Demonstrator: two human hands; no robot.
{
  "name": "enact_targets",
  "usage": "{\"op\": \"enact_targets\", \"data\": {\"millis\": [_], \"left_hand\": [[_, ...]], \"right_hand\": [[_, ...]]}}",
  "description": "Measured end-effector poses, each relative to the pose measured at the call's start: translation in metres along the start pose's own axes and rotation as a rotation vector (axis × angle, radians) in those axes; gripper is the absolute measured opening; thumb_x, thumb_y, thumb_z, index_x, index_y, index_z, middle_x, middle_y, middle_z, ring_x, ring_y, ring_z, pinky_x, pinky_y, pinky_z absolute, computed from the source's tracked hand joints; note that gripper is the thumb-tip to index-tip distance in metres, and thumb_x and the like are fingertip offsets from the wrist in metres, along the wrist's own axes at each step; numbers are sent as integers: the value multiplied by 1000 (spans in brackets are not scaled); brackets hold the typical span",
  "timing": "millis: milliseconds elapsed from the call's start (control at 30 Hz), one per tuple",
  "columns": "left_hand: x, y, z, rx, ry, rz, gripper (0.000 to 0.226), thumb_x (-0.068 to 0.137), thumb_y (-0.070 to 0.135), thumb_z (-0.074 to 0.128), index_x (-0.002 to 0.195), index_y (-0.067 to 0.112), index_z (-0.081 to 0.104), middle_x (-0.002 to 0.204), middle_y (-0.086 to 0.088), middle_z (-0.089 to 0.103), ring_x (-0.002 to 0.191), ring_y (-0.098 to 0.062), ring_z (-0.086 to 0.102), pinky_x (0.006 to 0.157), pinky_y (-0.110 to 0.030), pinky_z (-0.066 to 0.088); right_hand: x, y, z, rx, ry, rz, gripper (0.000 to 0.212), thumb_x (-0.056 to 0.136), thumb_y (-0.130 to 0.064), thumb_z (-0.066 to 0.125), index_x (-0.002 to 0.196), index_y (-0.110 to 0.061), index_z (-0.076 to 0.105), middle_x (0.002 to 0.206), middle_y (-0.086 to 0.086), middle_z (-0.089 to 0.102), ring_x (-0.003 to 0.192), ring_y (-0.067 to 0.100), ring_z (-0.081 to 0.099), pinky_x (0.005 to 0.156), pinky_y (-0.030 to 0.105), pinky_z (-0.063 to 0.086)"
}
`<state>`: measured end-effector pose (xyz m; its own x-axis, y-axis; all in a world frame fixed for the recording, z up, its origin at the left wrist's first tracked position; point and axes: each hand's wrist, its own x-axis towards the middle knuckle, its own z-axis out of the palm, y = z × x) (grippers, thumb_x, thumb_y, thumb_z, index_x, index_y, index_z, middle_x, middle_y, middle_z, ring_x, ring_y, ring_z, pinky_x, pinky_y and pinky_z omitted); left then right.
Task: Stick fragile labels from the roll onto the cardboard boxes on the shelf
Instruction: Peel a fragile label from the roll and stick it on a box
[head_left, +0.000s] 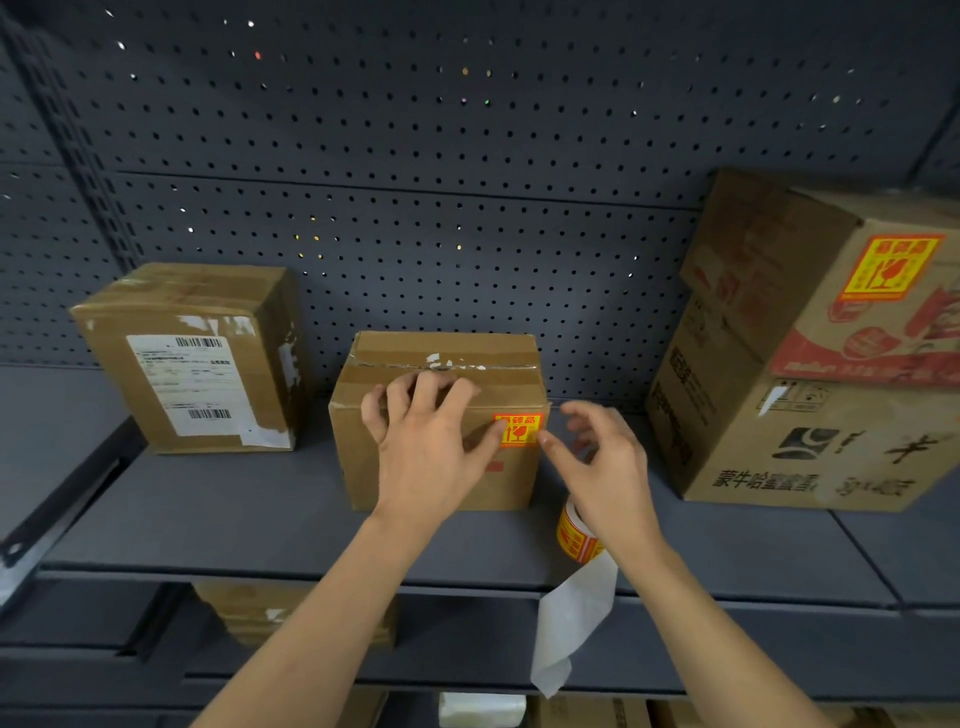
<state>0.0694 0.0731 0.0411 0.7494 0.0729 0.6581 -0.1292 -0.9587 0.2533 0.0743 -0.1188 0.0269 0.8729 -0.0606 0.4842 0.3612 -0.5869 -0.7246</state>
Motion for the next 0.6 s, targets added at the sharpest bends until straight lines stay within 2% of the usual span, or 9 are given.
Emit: {"op": "enact_targets", "data": {"millis": [100,267,367,500,600], "left_hand": [[0,0,2,-1,10,-4,43,81,64,61,104,28,67,110,1,61,116,-31,49,102,-54,27],[1,-1,5,5,37,3,39,85,62,60,103,28,66,108,0,60,112,-32,50,98,-54,29],[-1,-4,6,19,35,29,43,83,64,61,105,28,65,109,-1,59,112,-32,49,97,-54,29],[-4,-10,7,83,14,97,58,68,63,80,111,26,64,112,-2,60,110,-30,47,97,-53,32],[-3,-9,5,92,15,82,60,64,59,84,110,26,64,112,-2,60,110,-30,48,96,-52,30]], "right_hand": [[6,-8,1,28,-46,-62,38,91,-33,70,128,-29,60,104,-10,56,92,3,56,76,20,50],[10,-14,8,-77,-40,-115,30,97,-36,61,125,-25,62,107,-6,61,93,11,61,76,41,56],[9,-10,7,-69,-61,-116,32,95,-35,63,126,-24,62,107,-7,62,94,11,62,77,42,57],[5,-9,6,-158,-119,-91,47,89,-36,71,133,-28,54,122,-6,66,110,15,61,82,39,57],[4,-10,8,-180,-113,-79,50,90,-35,71,136,-29,52,123,-6,66,110,15,62,82,39,57]]}}
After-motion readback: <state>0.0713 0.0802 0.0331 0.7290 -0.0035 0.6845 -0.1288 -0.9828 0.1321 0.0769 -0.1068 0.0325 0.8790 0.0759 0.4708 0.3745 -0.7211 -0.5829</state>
